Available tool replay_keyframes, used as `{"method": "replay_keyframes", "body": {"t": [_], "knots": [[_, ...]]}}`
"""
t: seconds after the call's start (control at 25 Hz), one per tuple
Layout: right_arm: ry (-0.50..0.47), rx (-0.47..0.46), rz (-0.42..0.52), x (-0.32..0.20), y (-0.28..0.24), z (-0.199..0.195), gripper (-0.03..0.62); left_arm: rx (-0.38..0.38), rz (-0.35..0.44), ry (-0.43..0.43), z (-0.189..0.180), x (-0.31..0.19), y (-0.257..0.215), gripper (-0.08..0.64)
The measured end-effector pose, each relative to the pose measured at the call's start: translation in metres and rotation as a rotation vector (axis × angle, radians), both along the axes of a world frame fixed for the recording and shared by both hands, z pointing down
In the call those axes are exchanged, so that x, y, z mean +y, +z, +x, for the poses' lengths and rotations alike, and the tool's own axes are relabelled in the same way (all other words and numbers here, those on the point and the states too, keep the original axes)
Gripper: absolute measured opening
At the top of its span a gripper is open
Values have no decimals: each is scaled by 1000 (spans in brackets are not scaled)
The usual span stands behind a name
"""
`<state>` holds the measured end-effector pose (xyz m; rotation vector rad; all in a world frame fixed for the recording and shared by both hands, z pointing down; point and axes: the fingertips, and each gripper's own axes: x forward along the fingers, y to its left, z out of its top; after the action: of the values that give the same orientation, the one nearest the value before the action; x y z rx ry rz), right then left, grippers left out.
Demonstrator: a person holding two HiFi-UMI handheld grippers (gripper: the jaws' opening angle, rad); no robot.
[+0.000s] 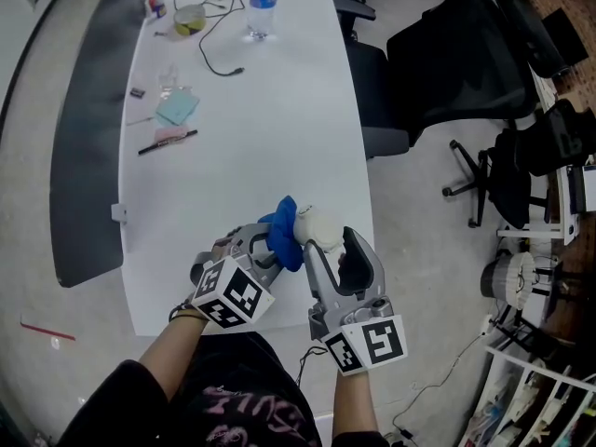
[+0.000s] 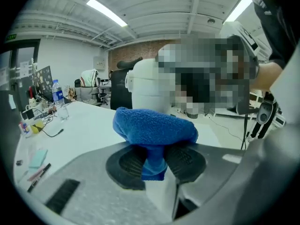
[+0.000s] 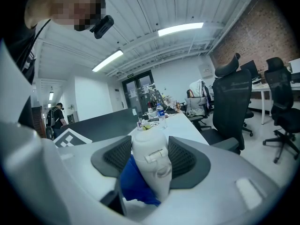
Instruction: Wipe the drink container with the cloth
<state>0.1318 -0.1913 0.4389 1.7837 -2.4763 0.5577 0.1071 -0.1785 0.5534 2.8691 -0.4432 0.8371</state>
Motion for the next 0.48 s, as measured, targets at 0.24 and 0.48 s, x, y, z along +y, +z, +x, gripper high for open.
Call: {"method": "replay_keyframes", "body": {"t": [0.24,0.48], "knots": [[-3,7,-7,-1,2,-1,249,-25,-41,7,0,-2,27,110],[-5,13,-12,-1,2,0,244,-40,-72,11,2,-3,44,112]]}}
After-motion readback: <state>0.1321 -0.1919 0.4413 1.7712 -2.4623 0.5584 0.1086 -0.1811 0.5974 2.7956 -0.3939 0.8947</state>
